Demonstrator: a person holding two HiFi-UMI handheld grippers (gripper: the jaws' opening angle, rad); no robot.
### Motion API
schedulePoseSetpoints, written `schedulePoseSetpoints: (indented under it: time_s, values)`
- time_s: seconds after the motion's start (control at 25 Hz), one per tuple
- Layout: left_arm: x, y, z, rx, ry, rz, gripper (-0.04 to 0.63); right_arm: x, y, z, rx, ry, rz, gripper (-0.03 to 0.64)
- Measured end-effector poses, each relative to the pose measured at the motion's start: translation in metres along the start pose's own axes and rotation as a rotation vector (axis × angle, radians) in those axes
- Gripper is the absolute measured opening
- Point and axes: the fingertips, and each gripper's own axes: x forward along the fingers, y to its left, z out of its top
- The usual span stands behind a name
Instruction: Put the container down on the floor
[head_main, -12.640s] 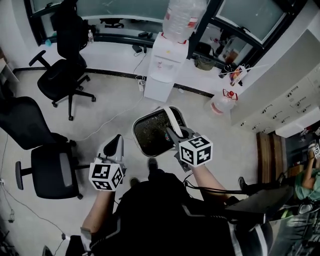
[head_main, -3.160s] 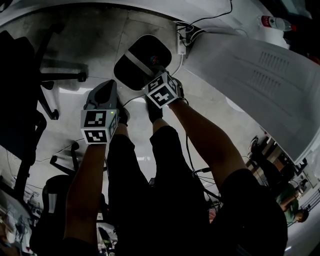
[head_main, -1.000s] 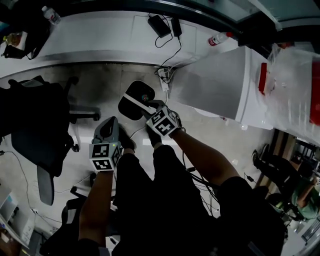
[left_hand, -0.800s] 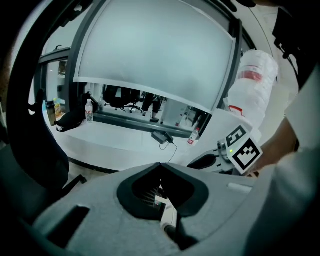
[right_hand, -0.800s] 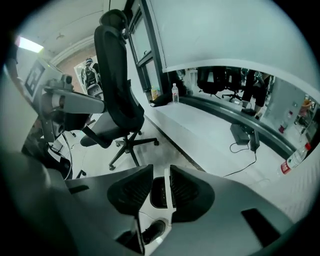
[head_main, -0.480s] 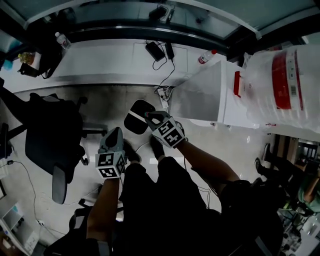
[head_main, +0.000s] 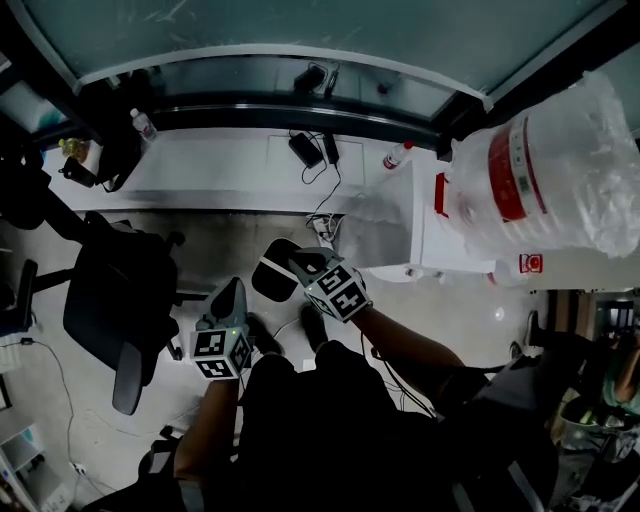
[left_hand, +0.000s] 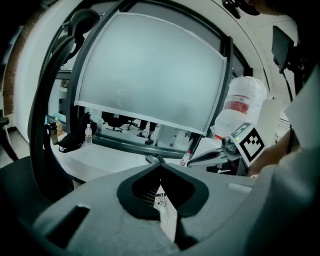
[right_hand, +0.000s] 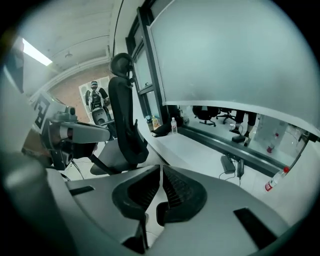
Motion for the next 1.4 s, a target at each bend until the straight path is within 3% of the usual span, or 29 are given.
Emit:
schedulePoseSetpoints:
  time_s: [0.32,0.64,0.96,1.12,1.4]
  values:
    - [-0.029,-0.004,0.043,0.041,-0.056,0.011,0.008,-0.041,0.014,0.057,-0.077,-0.068,-0.038,0.015]
    - [-0.058,-0.007,0.065,-0.016,-0.100,0.033,0.008,-0.071,0.038,0.087,-0.021,-0.141,-0.016,0.009]
    - [-0.077,-0.025,0.105,0.002,-0.185,-0.005,0.008,-0.100,0.051,0.125,-0.008,-0.263,0.021,0.009]
    - [-0.083,-0.032,0.118,0.032,-0.191,0.002,0.008,-0.113,0.048,0.135,0.013,-0.282,0.013,0.009]
    - [-0.092,-0.033,0.150,0.109,-0.228,0.012,0.008,-0.127,0.052,0.163,-0.057,-0.317,0.003,0.008]
